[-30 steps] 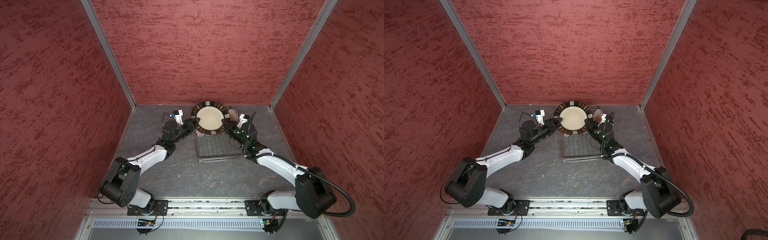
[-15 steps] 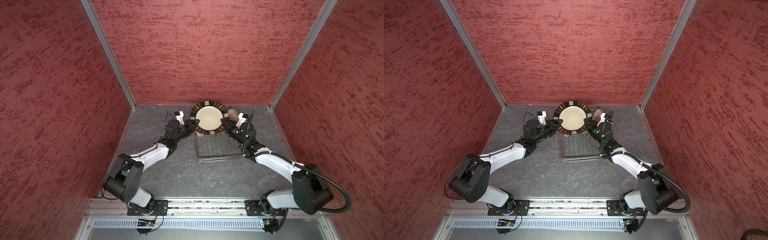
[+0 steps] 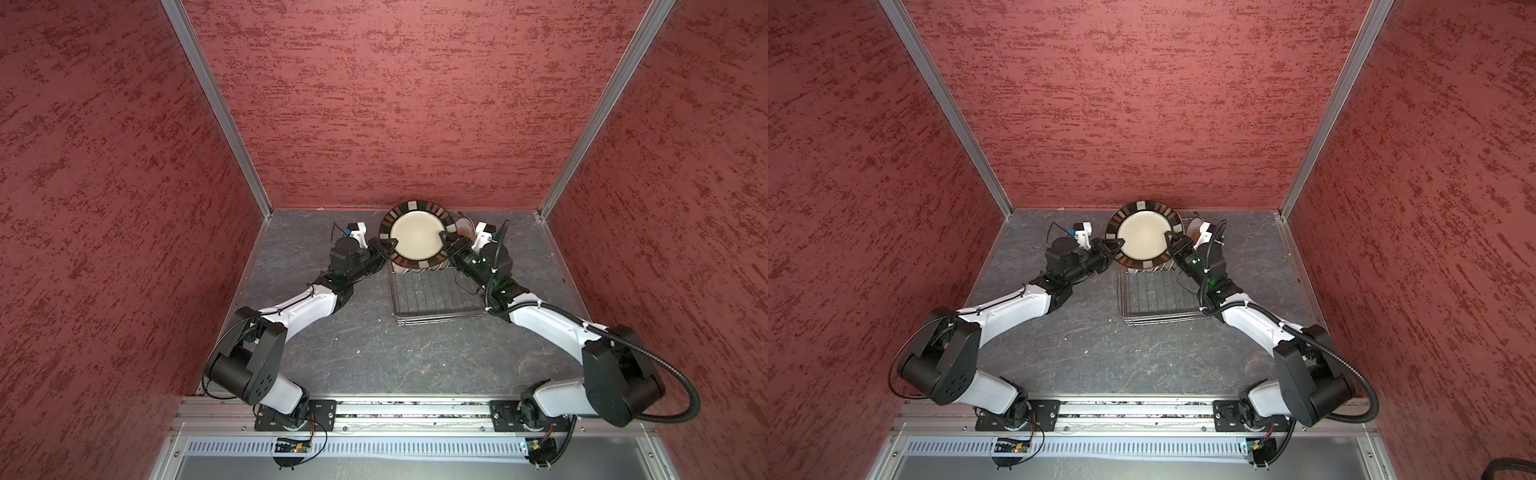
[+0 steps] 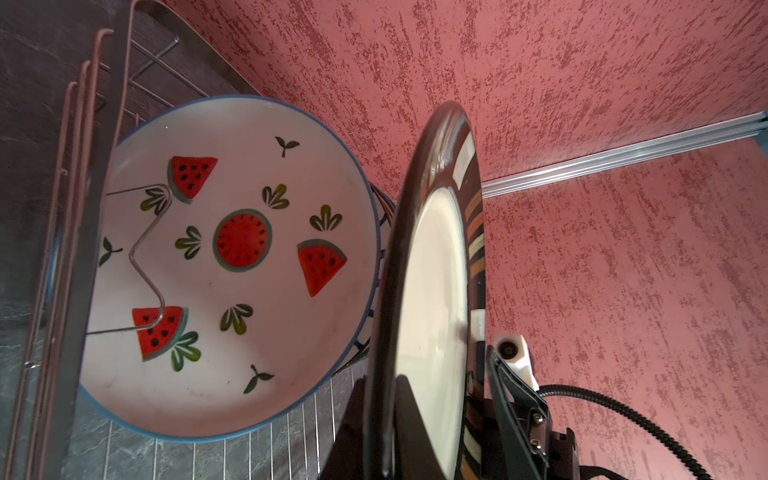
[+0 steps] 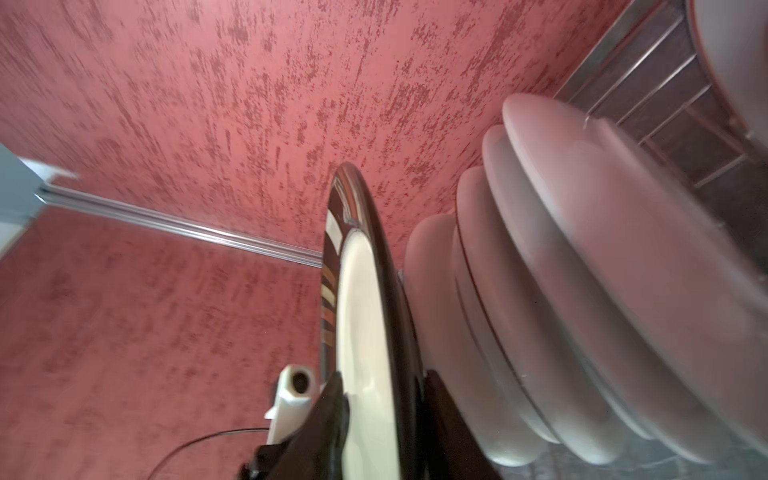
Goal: Unload the plates from the dish rack
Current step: 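Grasp the brown plate rim with the left gripper beside the right gripper, then open the right gripper while the left gripper carries the plate from the rack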
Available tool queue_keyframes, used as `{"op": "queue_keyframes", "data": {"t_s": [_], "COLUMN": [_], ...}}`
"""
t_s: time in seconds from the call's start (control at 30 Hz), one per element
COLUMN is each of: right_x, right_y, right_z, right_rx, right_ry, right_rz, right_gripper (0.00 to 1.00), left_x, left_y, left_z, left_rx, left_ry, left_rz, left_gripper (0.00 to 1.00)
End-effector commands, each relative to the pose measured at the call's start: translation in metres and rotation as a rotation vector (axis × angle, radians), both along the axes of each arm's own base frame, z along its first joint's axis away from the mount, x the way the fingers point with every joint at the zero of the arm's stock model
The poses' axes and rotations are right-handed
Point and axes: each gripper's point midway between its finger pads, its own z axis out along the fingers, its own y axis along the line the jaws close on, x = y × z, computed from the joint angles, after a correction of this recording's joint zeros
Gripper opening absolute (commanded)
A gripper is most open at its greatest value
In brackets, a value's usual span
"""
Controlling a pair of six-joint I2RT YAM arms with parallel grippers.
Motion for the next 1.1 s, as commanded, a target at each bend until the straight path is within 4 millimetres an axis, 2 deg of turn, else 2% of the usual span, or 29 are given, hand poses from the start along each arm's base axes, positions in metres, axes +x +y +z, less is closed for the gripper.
{"op": "queue_keyframes", "data": {"t_s": [0.0,0.17,0.3,0.63,0.93,1.07], "right_x": [-0.011,-0.019,-0.022,-0.031,-0.042,-0.072], "right_y": [0.001,-0.003,-0.006,-0.024,-0.032,-0.018], "right_z": [0.072,0.084,0.086,0.087,0.092,0.115], "right_rx": [0.137,0.151,0.139,0.144,0.126,0.109], "right_ry": [-0.211,-0.290,-0.314,-0.368,-0.423,-0.635], "right_rz": [0.025,0.024,0.013,-0.060,-0.079,0.039], "right_gripper": [0.53,0.82,0.99,0.99,0.99,0.91], "left_x": [-0.008,-0.010,-0.015,-0.025,-0.015,-0.016], "left_y": [-0.003,0.002,0.006,0.027,0.066,0.085], "left_z": [0.041,0.044,0.048,0.061,0.062,0.062], "left_rx": [-0.051,-0.069,-0.092,-0.100,-0.141,-0.155], "left_ry": [-0.116,-0.119,-0.125,-0.153,-0.139,-0.138], "left_rz": [-0.047,-0.045,-0.048,-0.014,0.056,0.100], "left_gripper": [0.00,0.00,0.00,0.00,0.00,0.00]}}
